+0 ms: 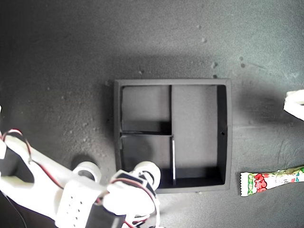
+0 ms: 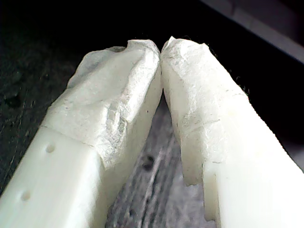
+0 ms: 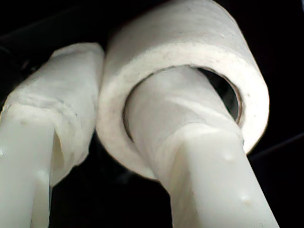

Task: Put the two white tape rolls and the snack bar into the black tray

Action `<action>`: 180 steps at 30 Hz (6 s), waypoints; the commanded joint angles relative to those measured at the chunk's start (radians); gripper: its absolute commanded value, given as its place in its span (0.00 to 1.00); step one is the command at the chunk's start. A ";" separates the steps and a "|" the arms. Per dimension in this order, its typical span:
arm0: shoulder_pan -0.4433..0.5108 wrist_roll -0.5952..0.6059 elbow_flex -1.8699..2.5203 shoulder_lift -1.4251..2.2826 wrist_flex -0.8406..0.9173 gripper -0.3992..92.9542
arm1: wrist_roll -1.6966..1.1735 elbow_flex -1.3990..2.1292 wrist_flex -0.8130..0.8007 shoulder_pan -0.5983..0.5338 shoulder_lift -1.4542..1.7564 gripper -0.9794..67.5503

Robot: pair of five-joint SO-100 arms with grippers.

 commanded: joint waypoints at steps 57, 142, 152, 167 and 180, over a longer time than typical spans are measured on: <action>-0.072 -0.236 1.092 0.870 -0.002 0.10 | -0.190 -0.719 0.215 -0.322 -0.845 0.01; -0.239 0.187 0.494 0.554 0.014 0.01 | 0.055 -1.486 0.815 -0.652 -1.559 0.01; -0.219 0.192 0.523 0.572 0.014 0.01 | 0.115 -1.109 0.391 -0.753 -1.557 0.32; -0.236 0.224 0.390 0.436 0.014 0.01 | 0.190 -0.861 0.204 -0.836 -1.540 0.01; -0.258 0.255 0.230 0.249 0.015 0.01 | 0.413 -1.276 0.762 -0.773 -1.479 0.01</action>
